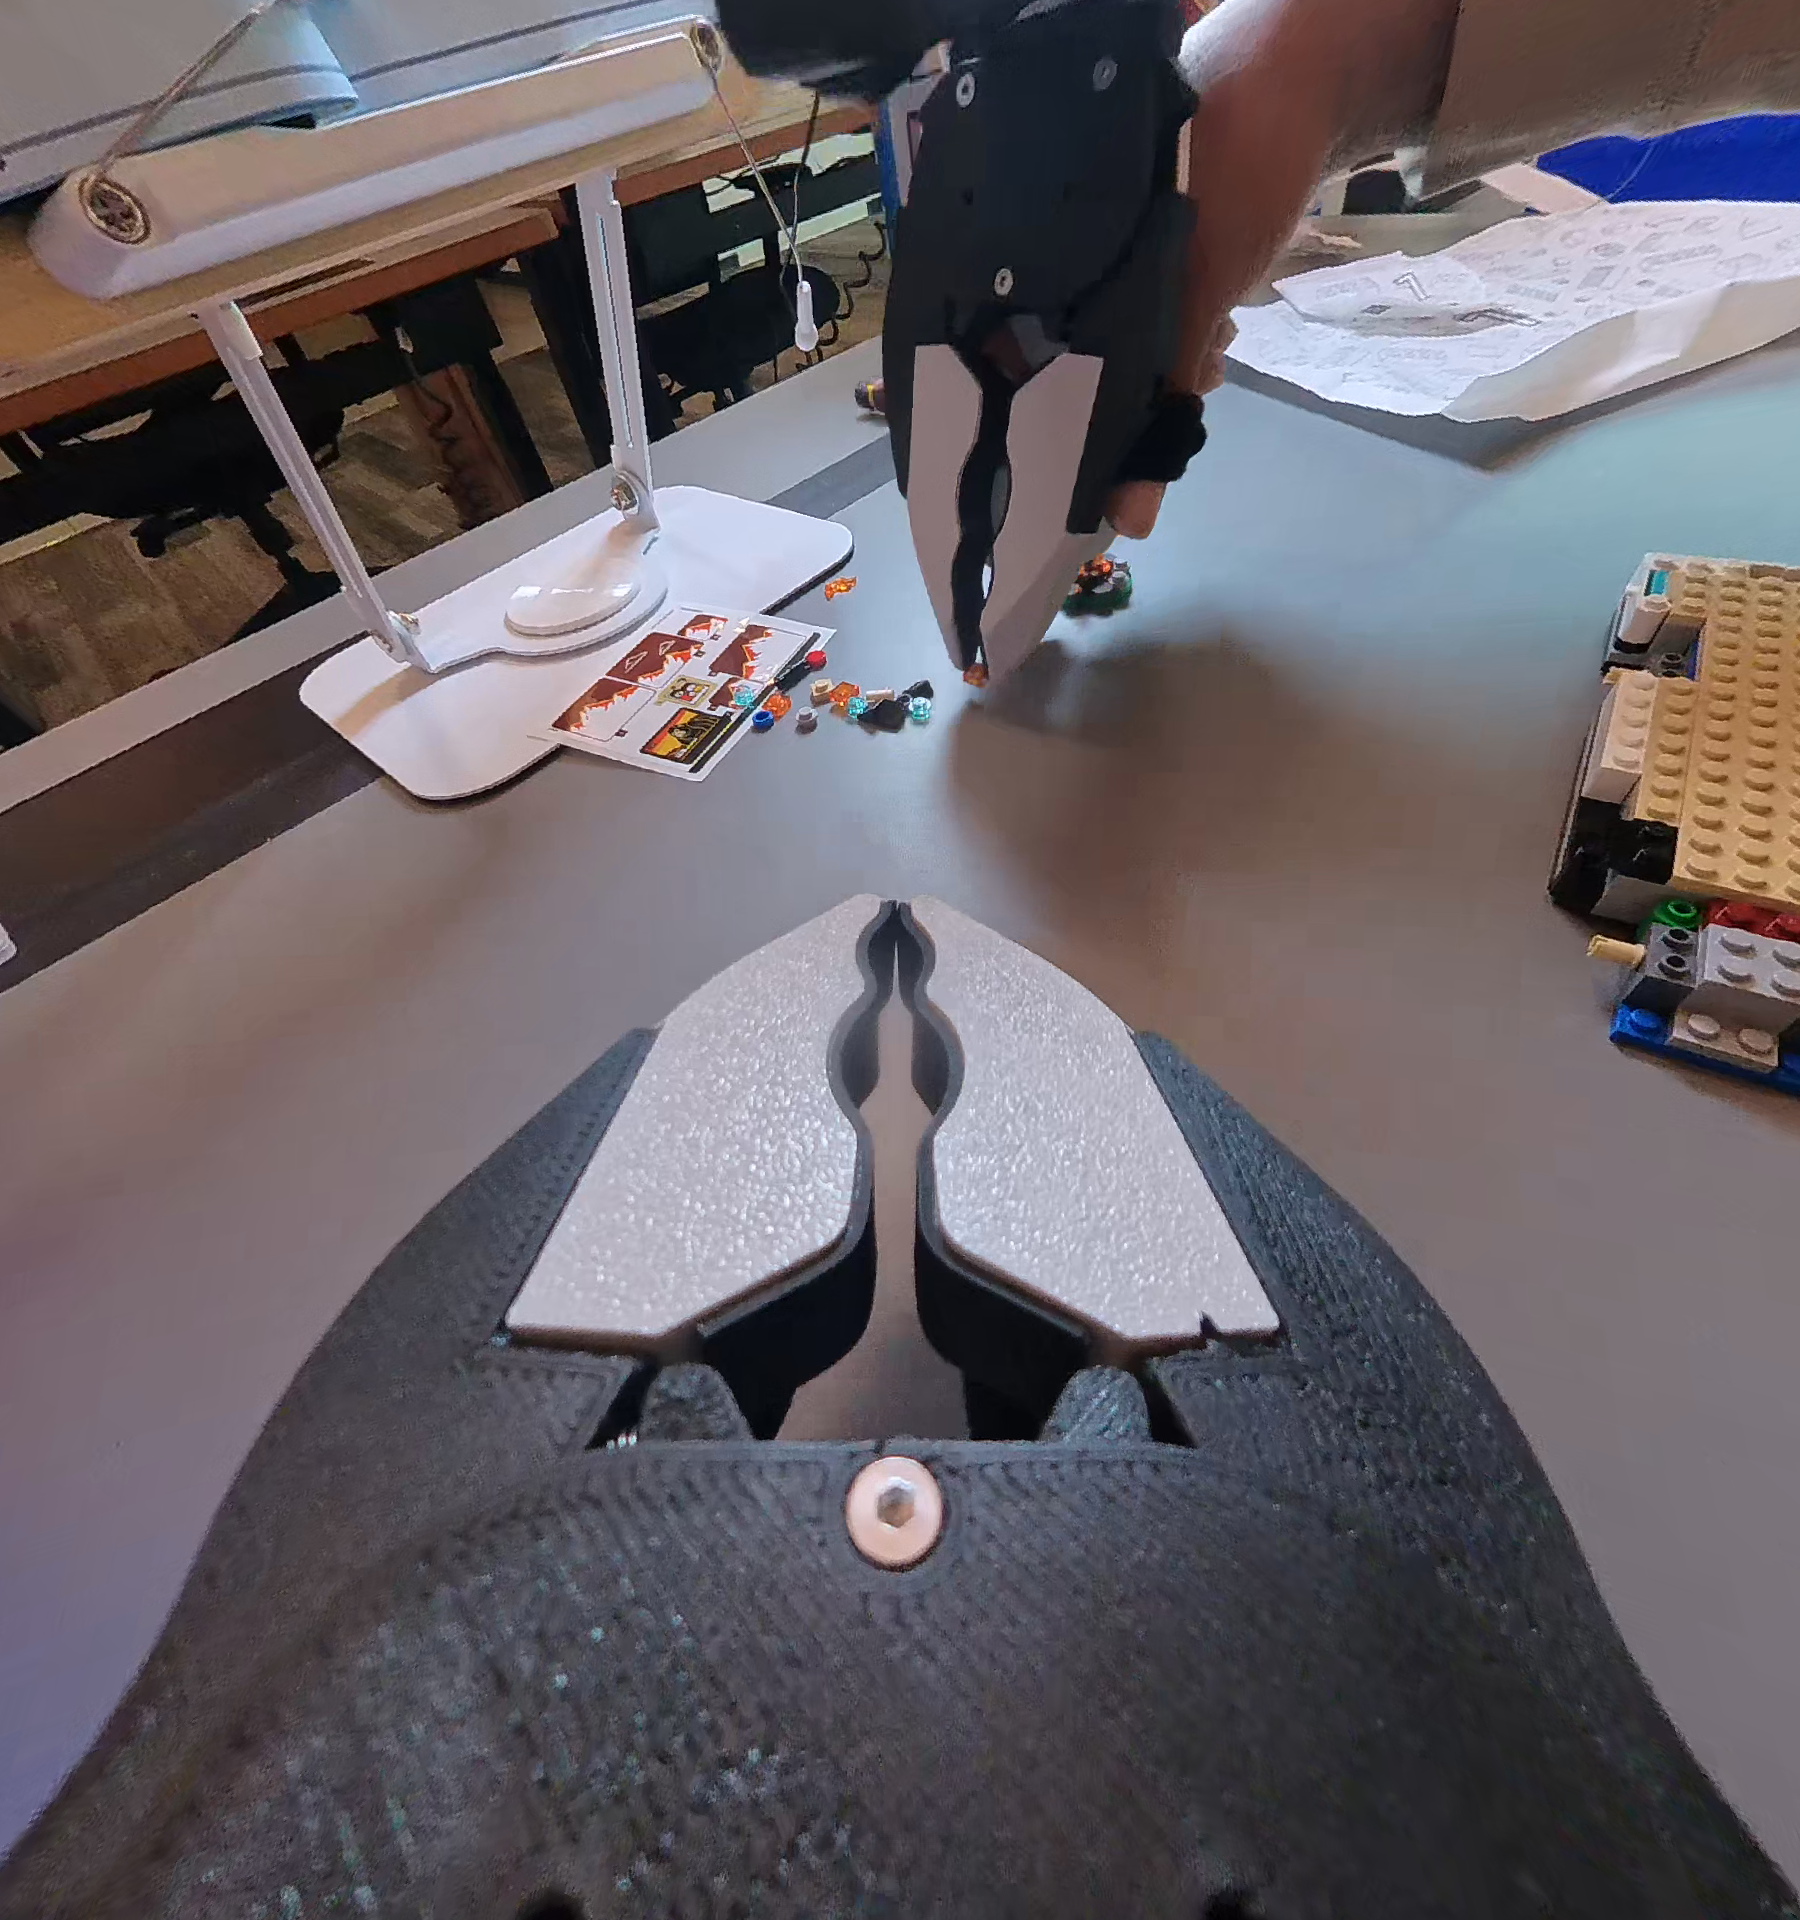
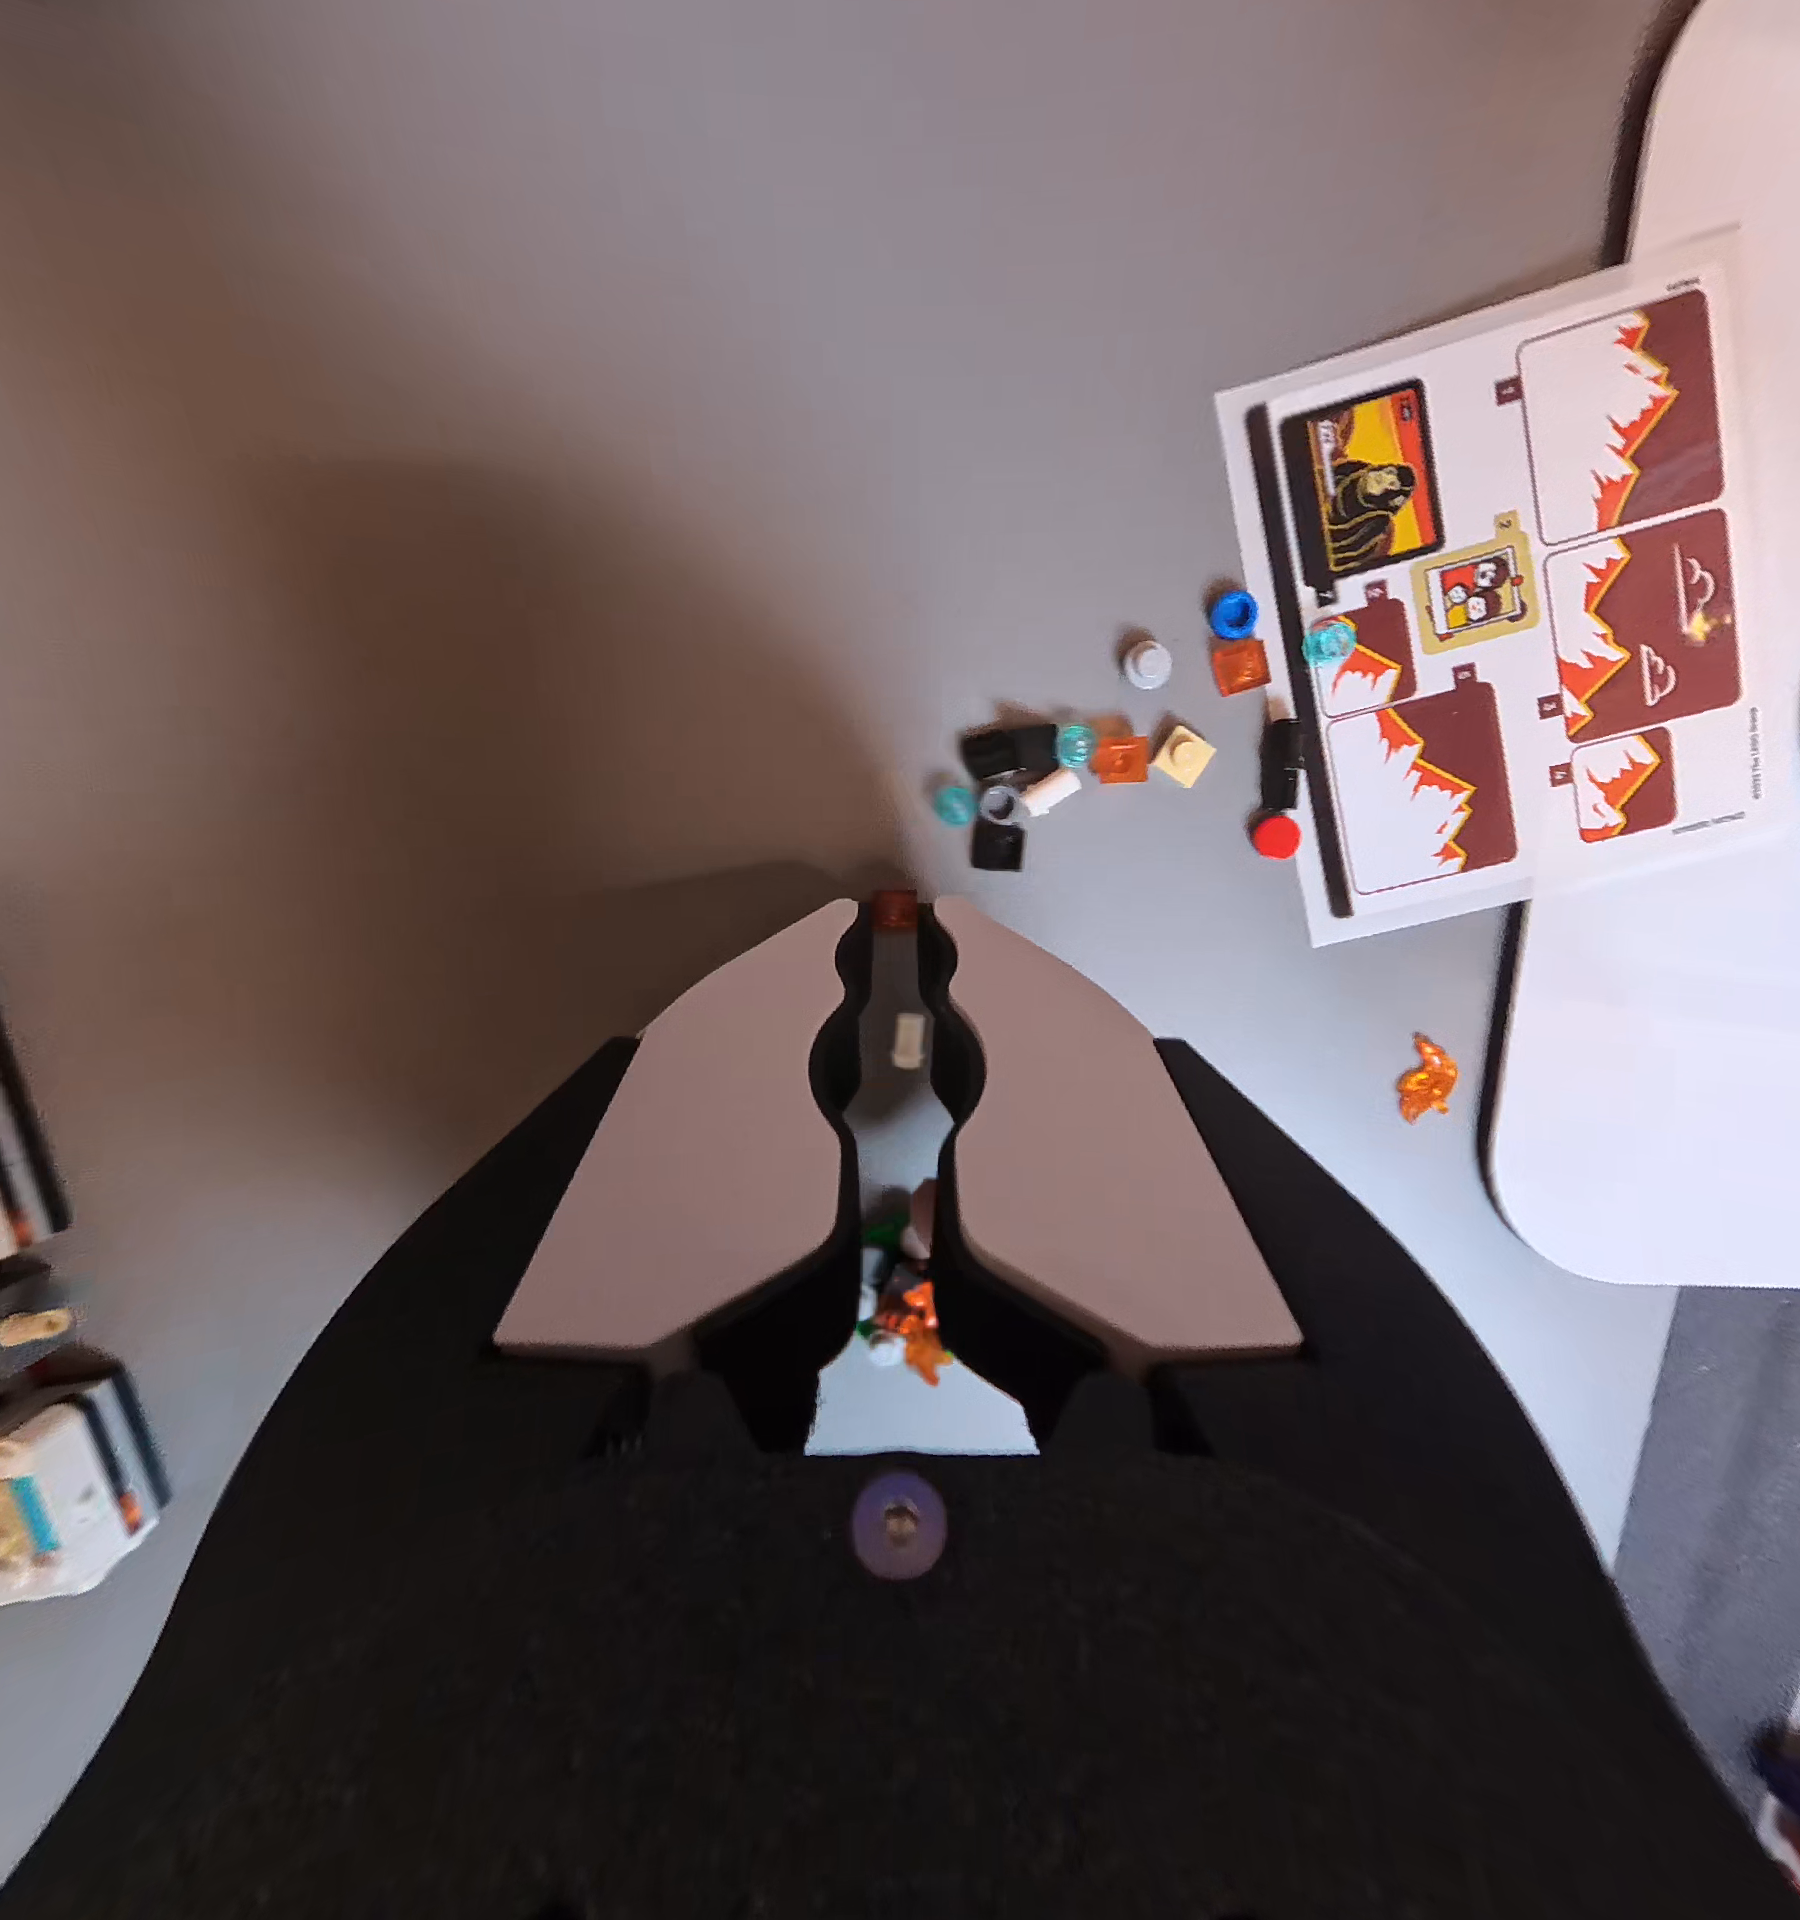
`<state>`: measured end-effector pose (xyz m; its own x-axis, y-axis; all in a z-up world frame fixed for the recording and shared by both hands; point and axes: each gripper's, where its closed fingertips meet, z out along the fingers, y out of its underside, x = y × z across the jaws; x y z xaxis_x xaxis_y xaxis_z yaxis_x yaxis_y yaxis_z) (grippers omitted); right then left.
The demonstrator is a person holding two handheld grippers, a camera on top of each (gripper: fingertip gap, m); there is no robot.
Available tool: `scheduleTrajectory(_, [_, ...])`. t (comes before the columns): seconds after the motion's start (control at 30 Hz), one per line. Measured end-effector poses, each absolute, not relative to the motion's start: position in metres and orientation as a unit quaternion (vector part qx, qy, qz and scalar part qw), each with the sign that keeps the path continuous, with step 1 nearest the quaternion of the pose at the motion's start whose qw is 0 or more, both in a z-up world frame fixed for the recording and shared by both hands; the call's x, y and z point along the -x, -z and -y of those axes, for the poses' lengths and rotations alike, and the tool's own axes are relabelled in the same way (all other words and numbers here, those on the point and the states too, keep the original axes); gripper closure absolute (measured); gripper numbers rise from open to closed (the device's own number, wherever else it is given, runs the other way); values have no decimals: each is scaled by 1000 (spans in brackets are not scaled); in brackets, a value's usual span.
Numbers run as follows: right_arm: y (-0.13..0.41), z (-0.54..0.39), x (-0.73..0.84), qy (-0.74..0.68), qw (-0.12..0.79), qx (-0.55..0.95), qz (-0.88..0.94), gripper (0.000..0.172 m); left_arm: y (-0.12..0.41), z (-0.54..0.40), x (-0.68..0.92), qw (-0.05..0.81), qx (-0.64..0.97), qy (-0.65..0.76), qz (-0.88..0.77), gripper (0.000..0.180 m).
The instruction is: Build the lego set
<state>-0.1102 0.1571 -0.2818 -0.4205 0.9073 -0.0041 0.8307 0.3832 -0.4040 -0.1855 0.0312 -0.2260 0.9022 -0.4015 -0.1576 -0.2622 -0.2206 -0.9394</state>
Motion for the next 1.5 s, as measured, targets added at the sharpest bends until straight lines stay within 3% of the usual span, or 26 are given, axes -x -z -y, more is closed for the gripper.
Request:
scheduleTrajectory(0.37, [260,-79,74,-207,109,490,839,164,226,-29,180,585,776,50,-229,180])
scheduleTrajectory(0.93, [288,-22,55,-196,80,476,854,163,227,-28,180,583,774,23,-246,180])
scheduleTrajectory(1.17, [282,-24,56,-201,82,478,851,151,227,-27,179,581,774,22,-251,180])
scheduleTrajectory(1.5, [242,-113,117,-221,212,528,792,151,228,-28,180,582,774,26,-247,180])
